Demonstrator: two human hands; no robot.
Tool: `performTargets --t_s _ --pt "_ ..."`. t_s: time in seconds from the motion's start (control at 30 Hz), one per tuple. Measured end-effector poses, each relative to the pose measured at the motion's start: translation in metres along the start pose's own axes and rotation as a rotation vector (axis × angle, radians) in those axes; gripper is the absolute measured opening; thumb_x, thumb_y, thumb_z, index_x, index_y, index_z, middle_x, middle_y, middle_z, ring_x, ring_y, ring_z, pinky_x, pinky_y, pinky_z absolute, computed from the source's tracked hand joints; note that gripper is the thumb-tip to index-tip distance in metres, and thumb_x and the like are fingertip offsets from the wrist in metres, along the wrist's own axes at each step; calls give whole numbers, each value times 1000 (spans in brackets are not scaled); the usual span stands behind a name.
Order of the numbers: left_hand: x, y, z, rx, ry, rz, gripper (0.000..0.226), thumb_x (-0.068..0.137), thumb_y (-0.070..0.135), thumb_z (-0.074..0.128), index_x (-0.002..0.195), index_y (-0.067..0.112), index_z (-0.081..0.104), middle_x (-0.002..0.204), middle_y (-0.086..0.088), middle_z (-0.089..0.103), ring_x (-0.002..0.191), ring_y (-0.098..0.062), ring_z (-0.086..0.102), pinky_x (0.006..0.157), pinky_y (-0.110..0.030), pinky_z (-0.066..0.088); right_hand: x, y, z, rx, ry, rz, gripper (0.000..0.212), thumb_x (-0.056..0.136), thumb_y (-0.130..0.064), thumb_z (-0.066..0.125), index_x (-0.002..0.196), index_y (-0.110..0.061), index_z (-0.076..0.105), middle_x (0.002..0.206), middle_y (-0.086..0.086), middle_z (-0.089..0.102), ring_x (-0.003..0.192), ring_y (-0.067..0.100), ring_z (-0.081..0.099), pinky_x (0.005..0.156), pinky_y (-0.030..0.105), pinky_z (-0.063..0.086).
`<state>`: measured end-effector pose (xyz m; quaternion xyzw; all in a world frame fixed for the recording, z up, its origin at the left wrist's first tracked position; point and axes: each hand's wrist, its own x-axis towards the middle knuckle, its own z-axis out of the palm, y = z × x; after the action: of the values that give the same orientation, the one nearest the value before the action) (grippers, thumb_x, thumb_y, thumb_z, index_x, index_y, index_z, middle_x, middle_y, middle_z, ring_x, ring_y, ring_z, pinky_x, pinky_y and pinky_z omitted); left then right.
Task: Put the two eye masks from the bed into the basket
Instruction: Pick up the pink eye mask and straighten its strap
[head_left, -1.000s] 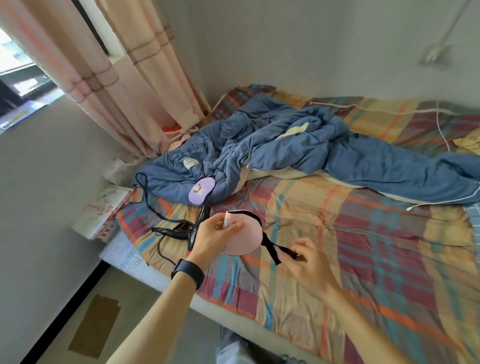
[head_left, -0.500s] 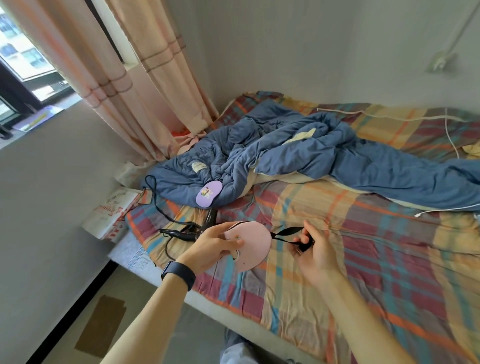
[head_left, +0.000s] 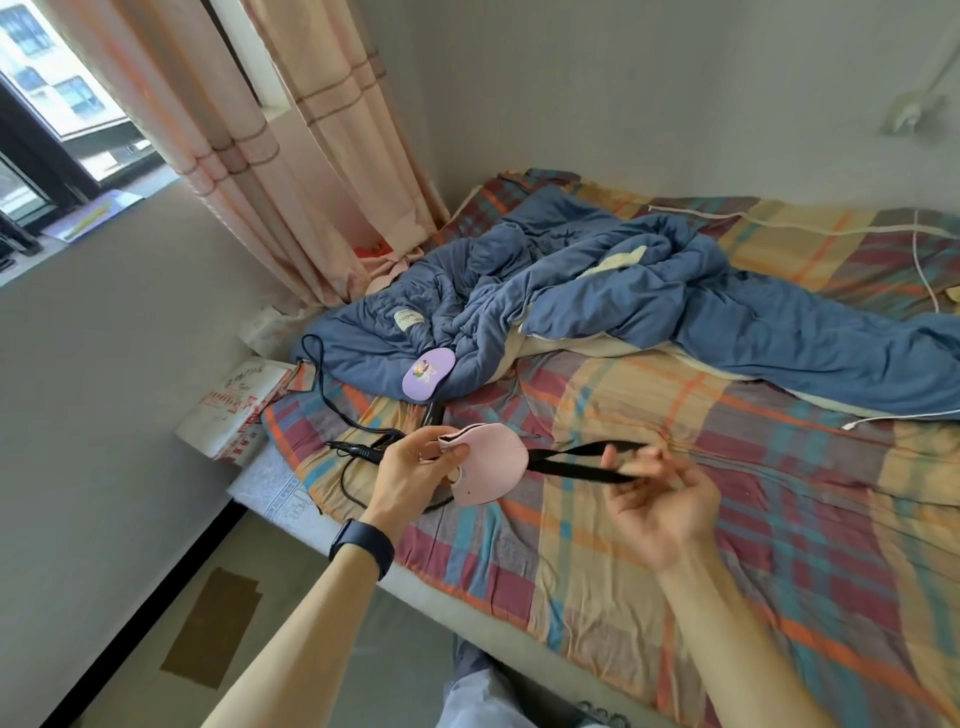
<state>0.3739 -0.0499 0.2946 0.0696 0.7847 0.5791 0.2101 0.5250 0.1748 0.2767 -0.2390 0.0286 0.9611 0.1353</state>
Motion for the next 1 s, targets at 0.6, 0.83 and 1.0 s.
performTargets --t_s 0.6,0.83,1.0 --pt "-2 77 23 862 -406 270 33 71 19 75 98 19 56 84 -6 72 71 -24 62 61 -33 48 27 49 49 -1811 -313 -166 60 71 -62 71 77 -2 65 70 6 64 70 14 58 68 38 42" --pt "-20 56 23 275 -480 -25 32 75 3 79 98 11 59 62 10 68 60 -9 59 62 -24 48 13 41 29 -1772 -237 -208 70 84 -64 58 80 6 57 56 0 42 52 12 42 53 26 30" --pt "-29 38 37 567 -419 50 21 74 21 80 92 29 72 69 11 66 65 -8 60 69 -30 49 3 30 14 -1753 -228 -89 58 80 -59 65 67 -6 49 53 -3 37 51 16 38 56 32 29"
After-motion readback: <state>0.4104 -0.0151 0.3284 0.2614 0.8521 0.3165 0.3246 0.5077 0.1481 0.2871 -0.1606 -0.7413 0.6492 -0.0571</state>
